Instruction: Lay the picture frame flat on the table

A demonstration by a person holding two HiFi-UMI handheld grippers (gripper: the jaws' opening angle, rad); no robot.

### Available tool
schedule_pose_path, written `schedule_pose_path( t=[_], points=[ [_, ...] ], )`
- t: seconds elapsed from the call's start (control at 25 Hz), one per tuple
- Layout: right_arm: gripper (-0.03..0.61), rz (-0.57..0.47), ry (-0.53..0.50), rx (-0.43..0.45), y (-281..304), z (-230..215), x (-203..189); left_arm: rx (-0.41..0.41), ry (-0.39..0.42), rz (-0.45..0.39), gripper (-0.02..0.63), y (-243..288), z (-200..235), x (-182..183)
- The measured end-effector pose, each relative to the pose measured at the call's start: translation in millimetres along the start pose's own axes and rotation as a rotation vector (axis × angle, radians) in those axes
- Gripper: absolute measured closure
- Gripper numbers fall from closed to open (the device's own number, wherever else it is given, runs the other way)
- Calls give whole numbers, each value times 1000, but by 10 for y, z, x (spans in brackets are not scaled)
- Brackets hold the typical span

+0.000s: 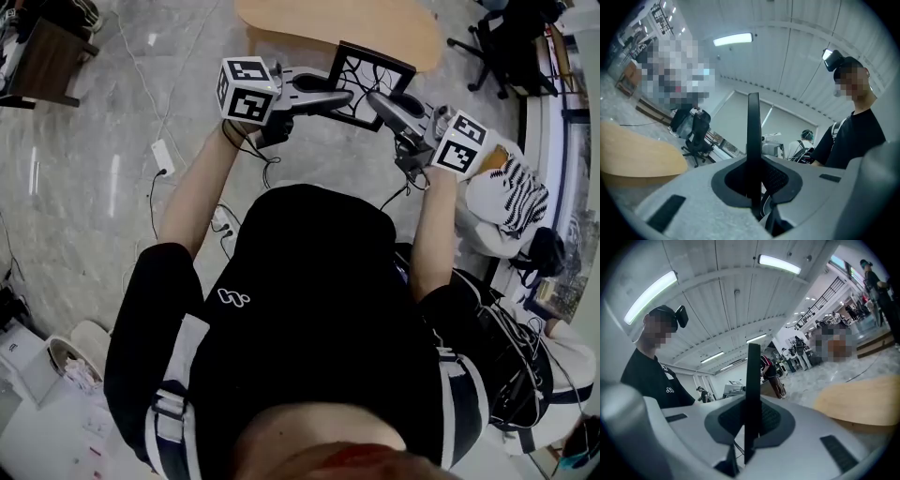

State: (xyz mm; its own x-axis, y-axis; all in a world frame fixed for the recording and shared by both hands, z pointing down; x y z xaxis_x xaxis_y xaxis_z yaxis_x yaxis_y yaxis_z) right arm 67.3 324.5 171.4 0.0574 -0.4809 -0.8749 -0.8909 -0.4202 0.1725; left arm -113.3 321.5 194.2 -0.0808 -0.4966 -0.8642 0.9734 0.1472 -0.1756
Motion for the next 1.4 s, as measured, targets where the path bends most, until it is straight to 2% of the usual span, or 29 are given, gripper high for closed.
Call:
schedule_pose_path(
  t=[0.2,0.56,0.76,1.0,1.4],
  points=[
    [541,6,12,-34,3,-43,-40,0,-27,-8,572,7,64,-42],
    [541,-15,18,-61,89,-76,-125,30,-18,18,572,-77,117,-83],
    [541,-5,28,-54,270,-365,-122,59,-21,24,571,-168,406,-67],
    [541,-3,56,-31,641,-1099,111,118,-45,28,566,-293,1140,192],
    [541,-3,91,-7,1103,-2861,1002,189,-73,27,560,-162,2899,1071]
  ],
)
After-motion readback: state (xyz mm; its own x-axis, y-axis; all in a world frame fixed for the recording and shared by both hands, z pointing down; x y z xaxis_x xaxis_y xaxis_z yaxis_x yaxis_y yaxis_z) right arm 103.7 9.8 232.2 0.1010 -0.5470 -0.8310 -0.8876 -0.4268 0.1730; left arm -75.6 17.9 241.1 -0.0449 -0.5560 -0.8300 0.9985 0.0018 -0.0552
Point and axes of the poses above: the fingertips, and each gripper's own axes: y forward along the fingers, z to its left, x out of its top, the point moved 8 cm from there along -y, backward along the fingers, and after that the axes turned 15 degrees about -x, right-handed, at the moved point
